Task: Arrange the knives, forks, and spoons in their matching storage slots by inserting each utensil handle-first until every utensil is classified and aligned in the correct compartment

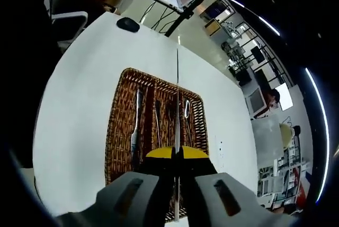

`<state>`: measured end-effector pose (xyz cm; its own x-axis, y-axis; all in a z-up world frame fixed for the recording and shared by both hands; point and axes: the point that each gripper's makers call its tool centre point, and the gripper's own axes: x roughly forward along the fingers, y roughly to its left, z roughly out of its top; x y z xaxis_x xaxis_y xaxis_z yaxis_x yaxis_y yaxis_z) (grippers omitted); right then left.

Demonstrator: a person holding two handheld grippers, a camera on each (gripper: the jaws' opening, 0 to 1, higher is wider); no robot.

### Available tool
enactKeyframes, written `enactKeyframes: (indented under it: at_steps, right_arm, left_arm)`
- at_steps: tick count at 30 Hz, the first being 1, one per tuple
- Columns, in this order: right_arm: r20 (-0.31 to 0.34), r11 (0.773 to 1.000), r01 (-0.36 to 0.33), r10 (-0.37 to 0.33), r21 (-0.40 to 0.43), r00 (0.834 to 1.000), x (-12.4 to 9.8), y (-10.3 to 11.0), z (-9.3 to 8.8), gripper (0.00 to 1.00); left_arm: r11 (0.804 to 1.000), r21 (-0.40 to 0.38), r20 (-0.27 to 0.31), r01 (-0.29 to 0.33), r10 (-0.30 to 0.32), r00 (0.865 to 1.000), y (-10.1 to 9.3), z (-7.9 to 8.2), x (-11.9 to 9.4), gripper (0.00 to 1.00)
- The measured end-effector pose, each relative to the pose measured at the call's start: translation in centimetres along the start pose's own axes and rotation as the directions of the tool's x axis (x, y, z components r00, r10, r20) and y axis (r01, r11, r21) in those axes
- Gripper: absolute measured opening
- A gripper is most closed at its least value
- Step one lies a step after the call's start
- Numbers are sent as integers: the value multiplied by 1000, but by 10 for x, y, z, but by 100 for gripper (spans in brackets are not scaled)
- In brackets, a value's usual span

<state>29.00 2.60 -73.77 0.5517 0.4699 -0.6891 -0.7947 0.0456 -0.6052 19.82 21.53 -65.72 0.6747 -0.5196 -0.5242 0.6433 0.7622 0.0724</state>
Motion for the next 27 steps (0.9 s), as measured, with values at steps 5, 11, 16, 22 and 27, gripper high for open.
enactKeyframes:
  at_steps: [5,11,16,22,27]
  right_arm:
    - [-5,1000,-13,13,1,1000,8,10,-3,0]
    - [-10,1000,-25,25,17,1000,17,19,-9,0]
    - [-20,999,-39,39,21,999,27,29,-14,0]
    - [-30,997,-71,71,24,997,40,43,-18,0]
    - [-29,995,-93,94,30,995,48,52,-20,0]
  left_arm:
    - [1000,-2,-5,2,-2,1000,8,-8,1,100]
    - [1000,-6,-1,-2,2,1000,13,-11,1,100]
    - [1000,-13,-1,-9,9,1000,15,-13,-1,100]
    - [1000,-18,-8,-12,11,1000,11,-15,-4,100]
    - [1000,-21,-14,-13,13,1000,2,-13,-7,100]
